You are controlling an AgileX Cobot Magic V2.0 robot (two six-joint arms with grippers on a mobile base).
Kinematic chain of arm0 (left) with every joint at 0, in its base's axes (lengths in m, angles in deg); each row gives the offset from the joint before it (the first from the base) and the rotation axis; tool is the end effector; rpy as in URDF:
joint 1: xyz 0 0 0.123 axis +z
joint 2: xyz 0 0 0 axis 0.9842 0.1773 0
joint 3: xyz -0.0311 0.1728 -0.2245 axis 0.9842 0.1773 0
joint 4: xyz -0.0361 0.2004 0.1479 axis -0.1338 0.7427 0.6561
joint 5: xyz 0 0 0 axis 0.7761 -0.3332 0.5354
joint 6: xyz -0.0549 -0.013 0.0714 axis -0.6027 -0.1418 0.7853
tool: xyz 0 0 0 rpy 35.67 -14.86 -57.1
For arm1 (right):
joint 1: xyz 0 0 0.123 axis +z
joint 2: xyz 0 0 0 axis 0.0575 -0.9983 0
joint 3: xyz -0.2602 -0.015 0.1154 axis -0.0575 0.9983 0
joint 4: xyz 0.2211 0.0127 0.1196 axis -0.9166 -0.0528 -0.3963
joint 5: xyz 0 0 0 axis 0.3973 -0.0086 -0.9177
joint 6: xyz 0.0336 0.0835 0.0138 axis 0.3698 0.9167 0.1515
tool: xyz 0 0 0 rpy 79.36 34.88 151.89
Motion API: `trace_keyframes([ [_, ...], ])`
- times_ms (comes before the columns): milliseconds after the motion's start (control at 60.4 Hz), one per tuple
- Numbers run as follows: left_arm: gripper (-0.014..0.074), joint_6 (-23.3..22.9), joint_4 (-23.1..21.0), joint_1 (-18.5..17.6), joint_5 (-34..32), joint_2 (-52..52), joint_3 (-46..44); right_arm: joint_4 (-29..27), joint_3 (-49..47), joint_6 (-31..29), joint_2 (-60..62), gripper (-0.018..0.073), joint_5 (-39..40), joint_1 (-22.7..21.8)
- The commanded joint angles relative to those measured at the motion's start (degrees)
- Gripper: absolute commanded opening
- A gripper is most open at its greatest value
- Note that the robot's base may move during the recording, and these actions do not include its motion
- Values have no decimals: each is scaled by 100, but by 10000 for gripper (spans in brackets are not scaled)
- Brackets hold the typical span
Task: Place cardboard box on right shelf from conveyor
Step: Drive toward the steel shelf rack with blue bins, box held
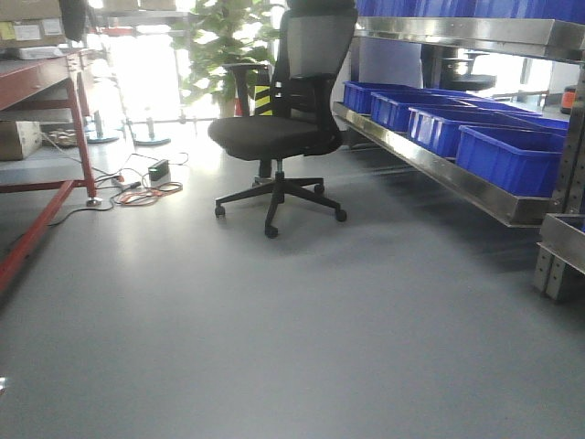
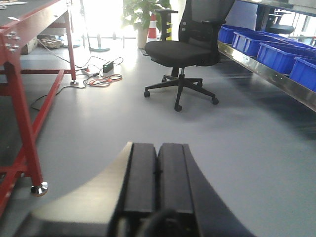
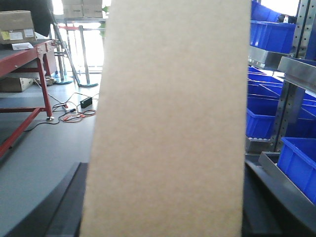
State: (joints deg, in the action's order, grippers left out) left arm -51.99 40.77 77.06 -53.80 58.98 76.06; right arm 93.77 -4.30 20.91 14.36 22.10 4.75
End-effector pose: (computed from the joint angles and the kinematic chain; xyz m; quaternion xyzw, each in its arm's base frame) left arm 0.0565 -0.0036 0.1924 0.0092 0.7244 -0.0305 0.6887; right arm -0.0177 -0.0084 0.3555 -0.0069 0.7020 0.0472 0.7106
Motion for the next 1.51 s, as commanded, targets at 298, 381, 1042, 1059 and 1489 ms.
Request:
trace_keyframes([
  [298,-116,2,-34,-21,-506,-87,59,63,-143,-55,-111,172,604,-24],
  [381,-116,2,-34,-21,-506,-87,59,63,-143,-55,-111,172,604,-24],
  [1042,-116,2,-34,-11,-506,-87,59,63,-143,-55,-111,172,604,-24],
  [1059,-116,2,-34,-11,-506,-87,59,63,-143,-55,-111,172,604,-24],
  [1489,-116,2,-34,-21,-506,-87,59,63,-143,-55,-111,172,604,-24],
])
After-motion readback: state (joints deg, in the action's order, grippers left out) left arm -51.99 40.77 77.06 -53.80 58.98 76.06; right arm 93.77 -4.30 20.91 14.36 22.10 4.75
